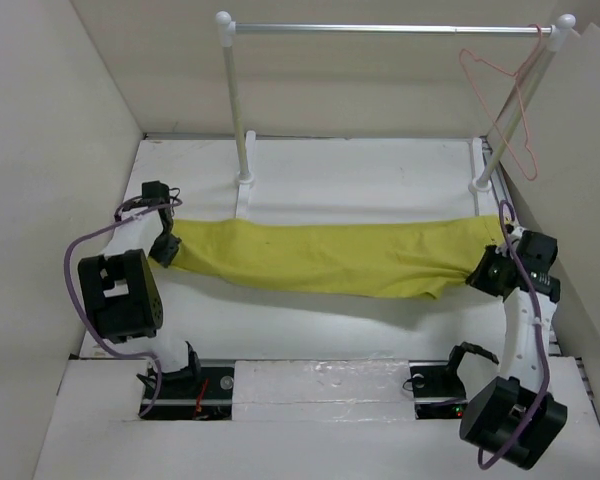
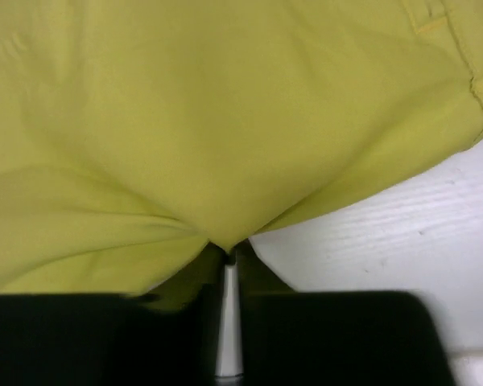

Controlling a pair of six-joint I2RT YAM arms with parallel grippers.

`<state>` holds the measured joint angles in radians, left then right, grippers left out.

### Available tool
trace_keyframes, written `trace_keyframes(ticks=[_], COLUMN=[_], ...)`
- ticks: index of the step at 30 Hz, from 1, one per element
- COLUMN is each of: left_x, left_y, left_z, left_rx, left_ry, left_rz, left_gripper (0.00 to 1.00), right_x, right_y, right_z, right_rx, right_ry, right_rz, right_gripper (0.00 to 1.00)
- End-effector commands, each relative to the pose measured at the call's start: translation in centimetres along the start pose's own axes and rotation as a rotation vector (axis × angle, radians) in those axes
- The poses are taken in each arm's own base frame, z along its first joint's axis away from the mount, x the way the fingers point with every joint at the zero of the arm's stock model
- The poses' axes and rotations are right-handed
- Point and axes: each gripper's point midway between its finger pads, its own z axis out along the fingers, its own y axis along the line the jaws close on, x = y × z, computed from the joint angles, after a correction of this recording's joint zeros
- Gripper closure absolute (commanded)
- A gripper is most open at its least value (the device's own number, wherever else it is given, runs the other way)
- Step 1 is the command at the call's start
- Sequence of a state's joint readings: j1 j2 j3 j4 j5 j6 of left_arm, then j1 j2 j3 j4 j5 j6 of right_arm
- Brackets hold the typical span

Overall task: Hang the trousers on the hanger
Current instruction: Fold the trousers at the center of the board.

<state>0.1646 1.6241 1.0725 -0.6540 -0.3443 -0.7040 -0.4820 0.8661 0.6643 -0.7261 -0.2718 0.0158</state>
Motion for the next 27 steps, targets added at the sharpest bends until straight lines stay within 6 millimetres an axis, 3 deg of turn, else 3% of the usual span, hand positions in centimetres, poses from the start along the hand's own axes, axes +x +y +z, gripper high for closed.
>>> trace_keyframes(ticks=[1, 2, 3, 4, 6, 7, 8, 10, 11, 12, 13, 14, 15, 16, 17, 18, 20, 21, 23, 25, 27], left_x=[-3.1, -3.0, -3.3, -3.7, -4.7, -5.3, -6.0, -6.5, -6.7, -6.9, -6.9, -7.2, -7.5, -7.5, -7.9, -8.6, -9.7, -10.0, -10.3, -9.9, -9.7], left_y=[3.7, 3.8, 3.7, 3.7, 3.8, 3.8, 3.4, 3.1, 2.8, 2.8, 2.8, 2.8, 3.1, 3.2, 3.1, 3.8, 3.7, 4.2, 3.8, 3.5, 2.2], left_z=[-3.1, -3.6, -4.0, -4.7, -6.3, -7.3, -8.1, -9.0, -8.8, -8.6, -8.0, -7.3, -6.9, -6.1, -5.8, -5.1, -4.7, -4.2, -3.5, -2.2, -0.4], left_rx=[-0.074, -0.062, -0.047, -0.030, -0.018, 0.006, 0.033, 0.064, 0.075, 0.066, 0.046, 0.027, 0.008, -0.015, -0.013, -0.028, 0.002, -0.005, -0.007, -0.029, -0.013], left_ry=[-0.140, -0.139, -0.150, -0.166, -0.194, -0.218, -0.234, -0.252, -0.261, -0.266, -0.266, -0.283, -0.288, -0.275, -0.273, -0.268, -0.269, -0.266, -0.266, -0.236, -0.202], left_rz=[-0.054, -0.060, -0.056, -0.067, -0.093, -0.113, -0.127, -0.147, -0.152, -0.156, -0.157, -0.166, -0.188, -0.199, -0.223, -0.252, -0.287, -0.289, -0.274, -0.243, -0.197], left_gripper=[0.94, 0.83, 0.50, 0.35, 0.19, 0.18, 0.18, 0.20, 0.20, 0.23, 0.25, 0.26, 0.26, 0.27, 0.26, 0.26, 0.25, 0.24, 0.22, 0.21, 0.20], right_x=[-5.1, -5.2, -5.3, -5.7, -6.9, -7.2, -9.1, -11.2, -11.2, -10.9, -11.6, -9.5, -7.9, -6.7, -4.2, -3.0, -1.4, 0.5, 1.4, 2.7, 3.6], right_y=[-2.7, -2.4, -1.8, -1.3, 0.4, 1.1, 2.4, 5.1, 8.9, 11.0, 13.4, 17.0, 18.2, 19.6, 22.2, 23.4, 25.4, 27.2, 28.3, 29.6, 30.1], right_z=[-3.7, -3.2, -2.8, -2.9, -3.3, -3.7, -4.8, -5.3, -5.4, -5.1, -5.0, -4.8, -4.0, -3.1, -3.4, -3.3, -3.3, -4.2, -4.1, -4.5, -4.0], right_rx=[0.226, 0.211, 0.177, 0.153, 0.073, 0.053, 0.015, -0.083, -0.244, -0.325, -0.403, -0.515, -0.546, -0.576, -0.656, -0.687, -0.719, -0.776, -0.773, -0.823, -0.844], right_ry=[-0.089, -0.066, -0.056, -0.062, -0.111, -0.114, -0.162, -0.225, -0.239, -0.242, -0.297, -0.268, -0.237, -0.203, -0.168, -0.144, -0.135, -0.128, -0.122, -0.103, -0.063], right_rz=[-0.189, -0.222, -0.238, -0.243, -0.246, -0.249, -0.265, -0.318, -0.393, -0.430, -0.478, -0.547, -0.577, -0.610, -0.695, -0.737, -0.801, -0.854, -0.886, -0.928, -0.952], right_gripper=[0.55, 0.41, 0.36, 0.31, 0.30, 0.30, 0.30, 0.30, 0.31, 0.34, 0.48, 0.55, 0.66, 0.90, 0.97, 1.00, 1.00, 1.00, 0.76, 0.60, 0.58])
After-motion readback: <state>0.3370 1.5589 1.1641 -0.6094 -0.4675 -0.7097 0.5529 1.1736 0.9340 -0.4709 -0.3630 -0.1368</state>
